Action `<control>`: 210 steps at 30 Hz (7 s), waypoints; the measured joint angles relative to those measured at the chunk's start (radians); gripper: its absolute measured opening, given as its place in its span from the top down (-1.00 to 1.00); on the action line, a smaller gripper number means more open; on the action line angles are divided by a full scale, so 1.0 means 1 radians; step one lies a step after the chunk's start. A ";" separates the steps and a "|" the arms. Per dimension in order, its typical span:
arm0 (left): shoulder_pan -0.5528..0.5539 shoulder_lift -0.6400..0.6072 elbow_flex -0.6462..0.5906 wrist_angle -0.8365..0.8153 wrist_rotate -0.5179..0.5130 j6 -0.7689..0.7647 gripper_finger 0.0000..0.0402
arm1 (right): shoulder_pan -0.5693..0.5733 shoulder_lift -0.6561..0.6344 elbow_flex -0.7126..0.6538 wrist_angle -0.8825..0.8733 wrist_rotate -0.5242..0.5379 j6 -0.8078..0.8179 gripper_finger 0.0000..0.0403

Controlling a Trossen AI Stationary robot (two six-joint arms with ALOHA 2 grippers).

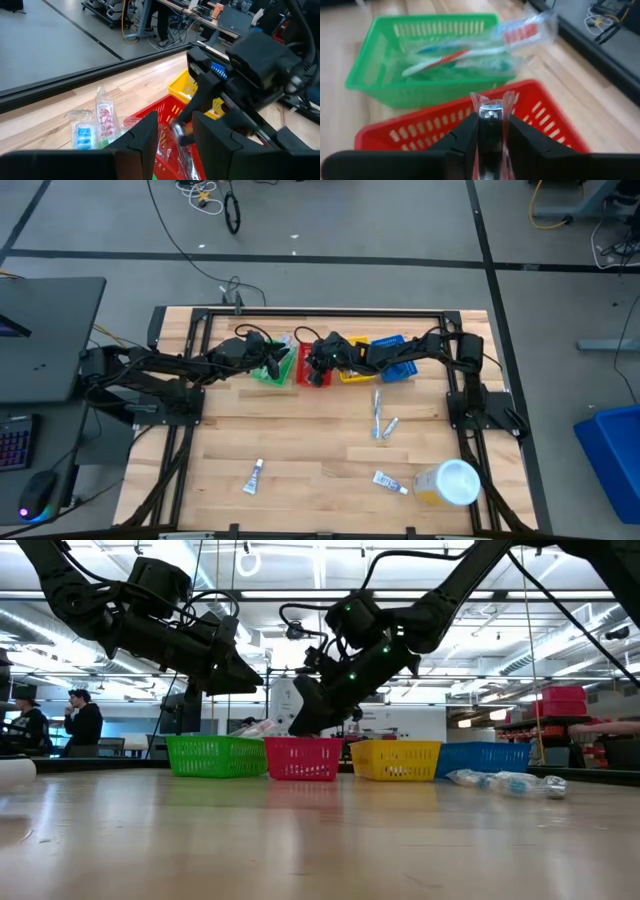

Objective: Pick & Place Travel size toiletries
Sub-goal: Put the silver nail cutter into the red bin, then put the white toothpaste into the yellow bin, then put the light blue toothbrush into the green bin

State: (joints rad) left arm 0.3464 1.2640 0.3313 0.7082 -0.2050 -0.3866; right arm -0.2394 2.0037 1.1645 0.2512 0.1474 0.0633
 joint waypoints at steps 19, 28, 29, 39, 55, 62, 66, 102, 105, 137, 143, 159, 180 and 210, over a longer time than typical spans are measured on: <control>0.000 0.000 0.000 -0.001 0.032 -0.001 0.39 | 0.135 -0.174 0.002 -0.206 -0.049 -0.127 -0.03; 0.000 0.000 0.000 -0.005 0.061 0.005 0.40 | 0.344 -0.324 0.002 -0.680 -0.210 0.019 0.07; 0.000 0.000 0.000 -0.005 0.061 0.003 0.40 | 0.368 -0.327 0.002 -0.702 -0.228 0.046 0.06; 0.000 0.000 0.000 0.015 0.060 -0.045 0.40 | 0.463 -0.315 0.042 -0.865 -0.385 0.380 -0.23; 0.000 0.000 0.000 0.014 0.069 -0.055 0.40 | 0.696 -0.191 0.054 -0.984 -0.535 0.797 -0.15; 0.000 0.000 0.000 0.017 0.068 -0.046 0.40 | 0.773 -0.154 0.054 -1.113 -0.515 0.908 -0.33; 0.000 0.000 0.000 0.019 0.063 -0.044 0.40 | 0.805 -0.109 0.054 -1.125 -0.518 0.912 -0.36; 0.000 0.000 0.000 0.053 0.006 -0.008 0.40 | 0.528 -0.199 0.199 -1.159 -0.096 0.509 0.47; 0.000 0.000 0.000 0.053 0.006 0.000 0.40 | 0.453 -0.239 0.221 -1.166 0.047 0.423 0.47; 0.000 0.000 0.000 0.053 -0.003 -0.002 0.40 | -0.081 -0.271 -0.118 -0.642 0.084 0.197 0.12; 0.000 0.000 0.000 0.053 -0.004 -0.002 0.40 | -0.064 -0.271 -0.116 -0.610 0.085 0.197 -0.11; 0.000 0.000 0.000 0.051 0.012 -0.002 0.40 | 0.152 -0.271 -0.109 -0.577 0.210 0.232 0.00; -0.174 0.000 0.000 0.190 0.299 0.006 0.40 | 0.318 -0.271 -0.123 -0.469 0.295 0.240 -0.04; -0.319 0.000 0.000 0.117 0.040 0.161 0.39 | 0.333 -0.416 -0.135 -1.072 -0.036 0.972 0.03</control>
State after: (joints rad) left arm 0.0273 1.2636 0.3317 0.8250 -0.1646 -0.2255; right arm 0.0940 1.5881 1.0290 -0.8203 0.1116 1.0353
